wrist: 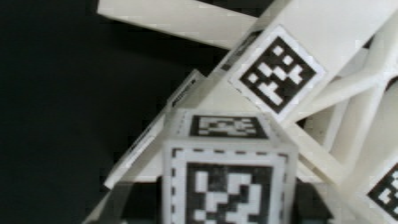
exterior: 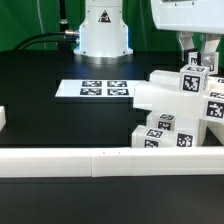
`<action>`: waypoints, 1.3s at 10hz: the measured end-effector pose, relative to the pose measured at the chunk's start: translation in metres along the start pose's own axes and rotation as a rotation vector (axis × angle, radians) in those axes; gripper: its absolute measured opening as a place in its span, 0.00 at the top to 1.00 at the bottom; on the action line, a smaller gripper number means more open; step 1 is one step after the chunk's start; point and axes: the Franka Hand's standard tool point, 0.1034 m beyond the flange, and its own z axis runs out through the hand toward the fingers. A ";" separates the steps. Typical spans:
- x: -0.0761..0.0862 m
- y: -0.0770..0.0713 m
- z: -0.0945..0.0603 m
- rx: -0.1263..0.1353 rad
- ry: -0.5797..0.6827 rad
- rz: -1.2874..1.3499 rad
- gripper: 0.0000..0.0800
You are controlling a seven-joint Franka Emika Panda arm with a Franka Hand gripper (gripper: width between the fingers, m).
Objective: Assemble chair
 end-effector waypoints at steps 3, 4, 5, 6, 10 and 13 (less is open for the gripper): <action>0.002 0.000 0.000 0.000 0.001 -0.095 0.31; 0.002 -0.002 -0.001 0.003 0.001 -0.122 0.23; 0.002 -0.001 -0.001 0.002 0.002 -0.181 0.23; 0.002 -0.001 0.000 0.001 0.003 -0.254 0.20; -0.004 0.001 0.001 -0.038 0.023 -0.665 0.19; -0.007 0.001 0.001 -0.064 0.037 -0.929 0.19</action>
Offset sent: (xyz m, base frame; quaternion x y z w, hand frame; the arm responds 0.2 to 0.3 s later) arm 0.0031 0.0064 0.0107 -0.0031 -0.0260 -0.0865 0.9959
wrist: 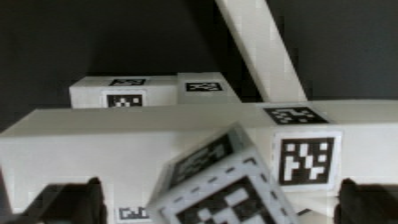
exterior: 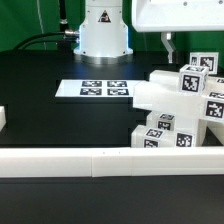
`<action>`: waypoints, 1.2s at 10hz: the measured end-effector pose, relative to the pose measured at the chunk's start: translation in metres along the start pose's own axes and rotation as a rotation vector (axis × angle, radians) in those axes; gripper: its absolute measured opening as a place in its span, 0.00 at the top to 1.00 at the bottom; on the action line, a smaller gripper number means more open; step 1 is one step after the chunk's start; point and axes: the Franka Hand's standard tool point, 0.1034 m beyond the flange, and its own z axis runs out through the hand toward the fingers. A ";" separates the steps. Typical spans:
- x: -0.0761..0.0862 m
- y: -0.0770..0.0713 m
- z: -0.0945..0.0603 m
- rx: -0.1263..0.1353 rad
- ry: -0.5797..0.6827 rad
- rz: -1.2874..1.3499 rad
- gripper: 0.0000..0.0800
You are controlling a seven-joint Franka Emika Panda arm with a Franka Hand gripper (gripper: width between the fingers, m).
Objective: Assemble chair
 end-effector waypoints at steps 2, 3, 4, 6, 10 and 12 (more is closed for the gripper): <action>0.001 0.001 0.000 -0.001 0.000 -0.148 0.19; 0.000 0.001 0.001 -0.022 0.004 -0.273 0.19; -0.002 -0.001 0.001 -0.053 0.009 -0.396 0.19; -0.004 0.000 0.003 -0.063 0.007 -0.558 0.19; -0.004 0.001 0.003 -0.068 0.006 -0.637 0.41; -0.004 0.001 0.003 -0.068 0.006 -0.637 0.65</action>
Offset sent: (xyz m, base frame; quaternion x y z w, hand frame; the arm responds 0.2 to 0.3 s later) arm -0.0055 0.0055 -0.0027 -0.0933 0.0003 -0.3317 0.9388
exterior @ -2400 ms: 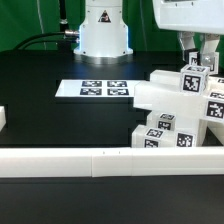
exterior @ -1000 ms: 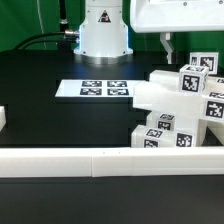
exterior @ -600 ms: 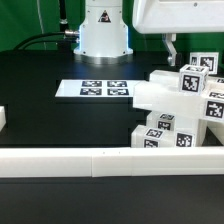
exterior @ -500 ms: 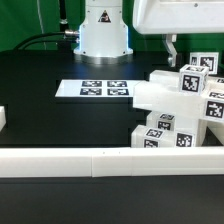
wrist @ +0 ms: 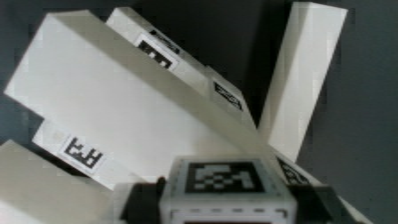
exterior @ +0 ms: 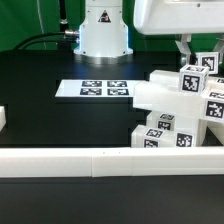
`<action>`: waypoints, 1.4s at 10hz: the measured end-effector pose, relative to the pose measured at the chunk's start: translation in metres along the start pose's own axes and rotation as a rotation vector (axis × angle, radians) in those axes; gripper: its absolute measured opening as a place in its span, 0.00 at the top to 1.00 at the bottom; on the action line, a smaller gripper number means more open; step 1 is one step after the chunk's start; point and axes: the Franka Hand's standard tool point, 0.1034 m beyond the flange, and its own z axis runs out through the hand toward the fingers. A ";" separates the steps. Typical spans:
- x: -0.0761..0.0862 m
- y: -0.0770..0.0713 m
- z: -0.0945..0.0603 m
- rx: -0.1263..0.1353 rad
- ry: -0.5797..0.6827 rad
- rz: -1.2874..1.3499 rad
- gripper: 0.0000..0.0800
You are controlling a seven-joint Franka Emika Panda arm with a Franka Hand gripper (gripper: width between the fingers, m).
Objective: Assemble chair
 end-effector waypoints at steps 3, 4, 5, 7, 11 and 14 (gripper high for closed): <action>-0.001 0.002 0.000 0.006 0.009 0.068 0.65; -0.001 0.002 0.000 0.015 0.013 0.214 0.65; 0.000 0.001 0.000 0.024 0.014 0.338 0.65; 0.001 -0.001 0.000 0.043 0.037 0.581 0.65; 0.002 -0.002 0.000 0.053 0.031 0.819 0.64; 0.002 -0.003 0.001 0.119 0.047 1.180 0.64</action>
Offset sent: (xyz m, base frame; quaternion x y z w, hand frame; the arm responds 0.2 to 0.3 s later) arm -0.0095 -0.0041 -0.0021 0.0158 0.0098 0.2964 0.9549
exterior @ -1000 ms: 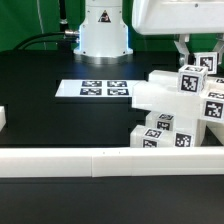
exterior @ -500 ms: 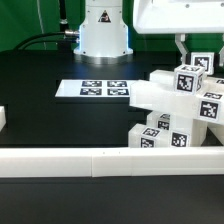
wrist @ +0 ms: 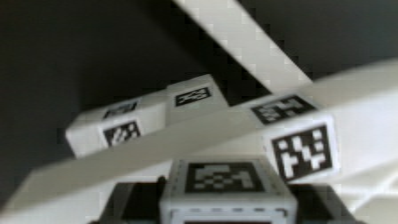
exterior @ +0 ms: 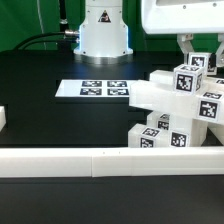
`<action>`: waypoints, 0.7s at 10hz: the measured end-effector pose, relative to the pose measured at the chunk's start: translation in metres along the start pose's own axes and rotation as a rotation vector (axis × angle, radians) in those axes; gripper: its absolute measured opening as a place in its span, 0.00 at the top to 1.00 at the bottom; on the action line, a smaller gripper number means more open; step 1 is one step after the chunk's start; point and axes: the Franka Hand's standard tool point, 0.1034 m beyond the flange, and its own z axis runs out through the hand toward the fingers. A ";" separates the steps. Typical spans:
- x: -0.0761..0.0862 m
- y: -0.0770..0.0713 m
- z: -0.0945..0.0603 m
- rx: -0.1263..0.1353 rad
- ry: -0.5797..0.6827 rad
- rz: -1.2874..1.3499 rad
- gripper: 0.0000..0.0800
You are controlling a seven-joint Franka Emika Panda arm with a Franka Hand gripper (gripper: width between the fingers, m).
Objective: Assemble chair
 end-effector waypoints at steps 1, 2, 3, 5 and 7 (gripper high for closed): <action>0.000 -0.001 0.000 0.017 -0.007 0.130 0.64; 0.000 -0.002 0.000 0.026 -0.014 0.238 0.64; 0.001 -0.001 0.000 0.028 -0.016 0.279 0.64; 0.001 -0.001 0.000 0.033 -0.027 0.383 0.64; 0.003 -0.001 0.000 0.034 -0.024 0.266 0.37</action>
Offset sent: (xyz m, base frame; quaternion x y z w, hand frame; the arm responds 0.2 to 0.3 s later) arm -0.0034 -0.0138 -0.0030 0.0038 -0.0111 0.2040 0.9789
